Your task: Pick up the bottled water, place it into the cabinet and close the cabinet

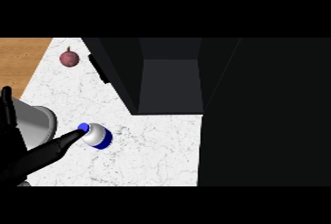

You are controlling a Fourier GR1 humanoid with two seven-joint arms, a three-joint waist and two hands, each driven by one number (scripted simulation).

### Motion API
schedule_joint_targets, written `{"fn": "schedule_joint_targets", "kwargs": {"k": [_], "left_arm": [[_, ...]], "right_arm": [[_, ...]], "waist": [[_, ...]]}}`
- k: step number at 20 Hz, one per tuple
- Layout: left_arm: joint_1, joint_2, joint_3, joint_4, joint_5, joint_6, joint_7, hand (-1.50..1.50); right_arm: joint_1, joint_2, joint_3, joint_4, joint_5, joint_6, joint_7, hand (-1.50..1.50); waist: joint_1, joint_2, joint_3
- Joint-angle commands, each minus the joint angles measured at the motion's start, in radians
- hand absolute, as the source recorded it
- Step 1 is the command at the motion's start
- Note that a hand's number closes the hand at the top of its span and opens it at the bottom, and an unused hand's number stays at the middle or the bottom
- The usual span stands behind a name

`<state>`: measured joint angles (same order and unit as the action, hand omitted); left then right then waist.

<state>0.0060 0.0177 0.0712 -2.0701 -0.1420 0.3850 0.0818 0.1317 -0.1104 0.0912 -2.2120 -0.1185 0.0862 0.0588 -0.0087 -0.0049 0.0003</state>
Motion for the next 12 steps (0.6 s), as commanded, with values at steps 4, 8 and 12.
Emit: {"fn": "schedule_joint_targets", "kwargs": {"k": [4, 8, 12], "left_arm": [[0.09, -0.017, -0.177, -0.144, -0.128, 0.271, 0.19, -1.5], [0.106, -0.018, -0.286, -0.165, -0.288, 0.354, 0.3, -1.5], [0.171, -0.018, -0.292, -0.128, -0.338, 0.345, 0.348, -1.5]], "right_arm": [[0.241, -0.04, 0.066, -0.184, -0.094, 0.105, 0.04, -1.5], [0.332, -0.031, 0.133, -0.325, -0.067, 0.099, 0.084, -1.5], [0.404, -0.028, 0.163, -0.41, -0.072, 0.086, 0.093, -1.5]], "waist": [[-0.002, -0.002, 0.001], [-0.002, 0.0, 0.001], [-0.003, 0.0, 0.0]]}}
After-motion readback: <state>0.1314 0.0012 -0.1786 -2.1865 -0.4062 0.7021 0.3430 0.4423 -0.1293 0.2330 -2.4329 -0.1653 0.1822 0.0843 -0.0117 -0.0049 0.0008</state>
